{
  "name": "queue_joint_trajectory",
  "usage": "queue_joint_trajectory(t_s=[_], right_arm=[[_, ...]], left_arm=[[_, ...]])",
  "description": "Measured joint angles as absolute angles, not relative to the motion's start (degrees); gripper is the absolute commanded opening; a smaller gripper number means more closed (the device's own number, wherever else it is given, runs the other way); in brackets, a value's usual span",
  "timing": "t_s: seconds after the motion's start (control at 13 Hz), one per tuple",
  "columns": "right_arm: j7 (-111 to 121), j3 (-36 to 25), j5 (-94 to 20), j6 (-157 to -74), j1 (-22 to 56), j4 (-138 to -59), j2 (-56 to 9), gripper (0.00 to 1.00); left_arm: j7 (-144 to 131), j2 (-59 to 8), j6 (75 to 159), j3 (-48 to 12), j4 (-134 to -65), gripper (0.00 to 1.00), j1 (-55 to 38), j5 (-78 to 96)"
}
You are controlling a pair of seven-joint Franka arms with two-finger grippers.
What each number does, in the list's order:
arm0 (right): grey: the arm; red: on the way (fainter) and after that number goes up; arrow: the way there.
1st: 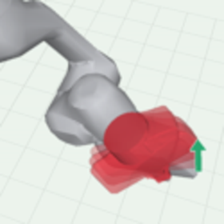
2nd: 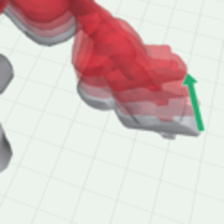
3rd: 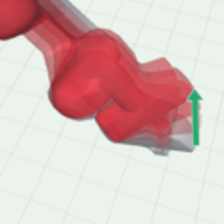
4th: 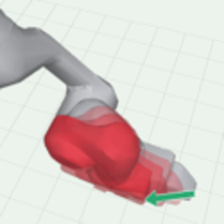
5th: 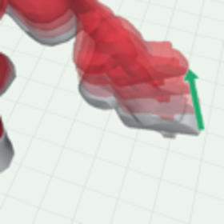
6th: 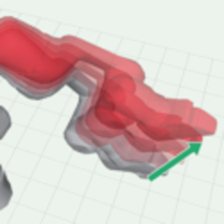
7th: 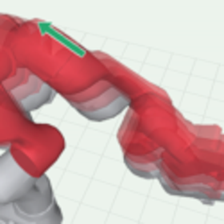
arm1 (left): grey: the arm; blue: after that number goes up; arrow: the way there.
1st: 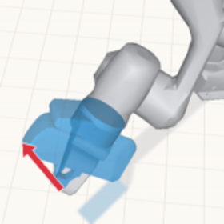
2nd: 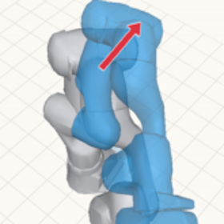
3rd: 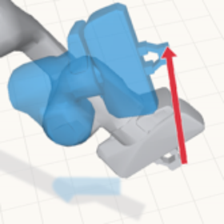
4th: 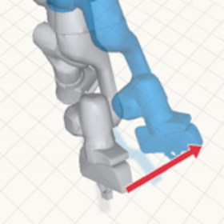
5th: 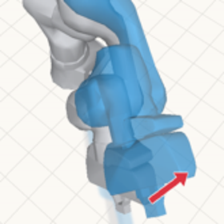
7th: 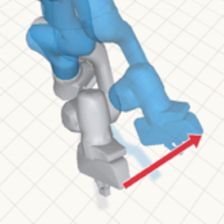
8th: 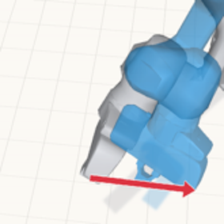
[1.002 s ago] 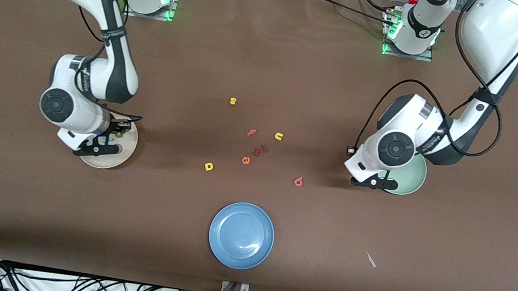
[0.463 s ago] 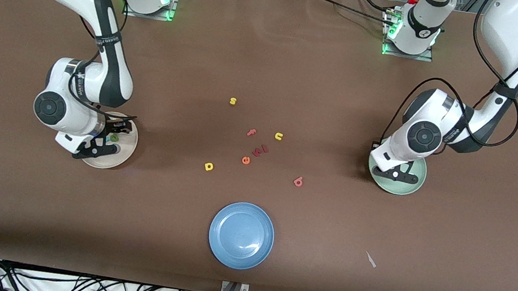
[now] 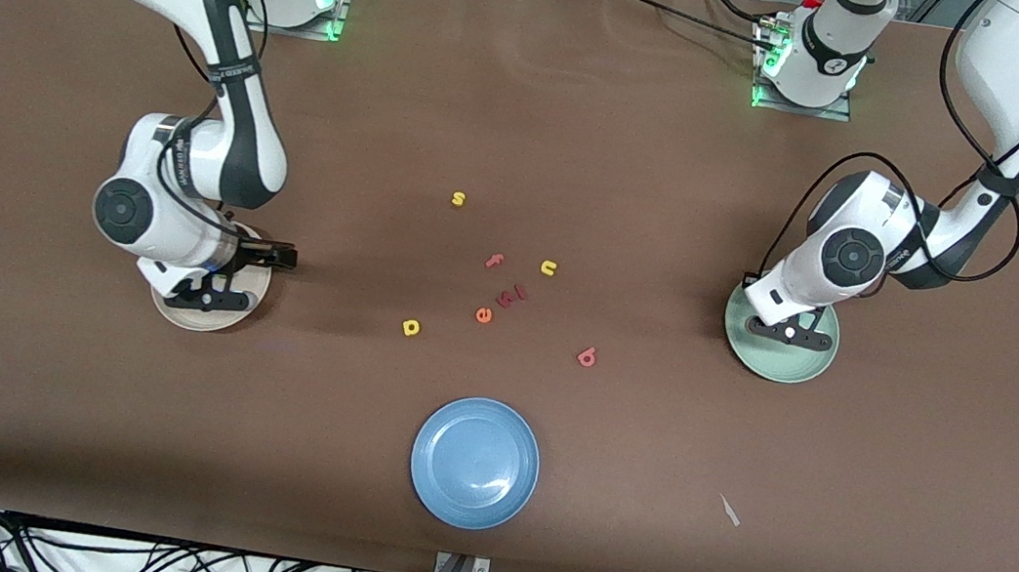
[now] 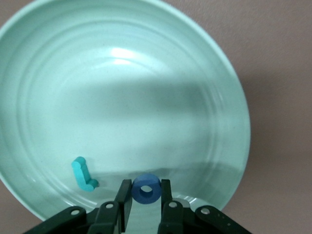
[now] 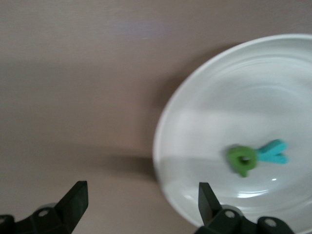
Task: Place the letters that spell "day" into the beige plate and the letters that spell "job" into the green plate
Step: 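Drop the p on the beige plate while the left gripper drops o on green plate, then reach the right gripper to yellow a while the left gripper reaches pink 9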
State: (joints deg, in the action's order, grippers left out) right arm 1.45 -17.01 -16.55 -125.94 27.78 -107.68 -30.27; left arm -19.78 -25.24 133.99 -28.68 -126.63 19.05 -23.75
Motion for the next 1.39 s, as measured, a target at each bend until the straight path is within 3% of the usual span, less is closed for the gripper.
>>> queue_joint_trajectory(t_s=[0.08,0.15,0.46,0.77,1.16,1.39], right_arm=[[-2.5,-16.7,-16.6,-125.9,29.0,-107.2,-30.2,1.00],[-5.9,-16.5,-16.6,-125.9,30.2,-106.6,-30.2,1.00],[-10.1,-16.0,-16.6,-126.0,34.5,-103.3,-31.2,1.00],[-10.4,-15.6,-16.6,-126.0,37.5,-96.5,-36.1,1.00],[-8.3,-15.5,-16.6,-126.0,39.9,-90.5,-40.9,1.00],[-7.0,-15.5,-16.6,-126.7,40.3,-88.8,-43.3,1.00]], left_arm=[[-19.7,-25.2,134.0,-28.7,-126.8,0.78,19.1,-23.7],[-19.4,-25.2,134.0,-28.7,-126.8,1.00,19.1,-23.7],[-16.5,-25.1,134.3,-28.7,-126.2,1.00,19.6,-23.7],[-16.4,-24.2,132.5,-31.7,-122.7,1.00,19.5,-23.7],[-16.5,-23.6,117.3,-32.9,-111.4,1.00,14.2,-21.4],[-16.5,-23.9,113.7,-33.0,-105.7,1.00,10.9,-19.1]])
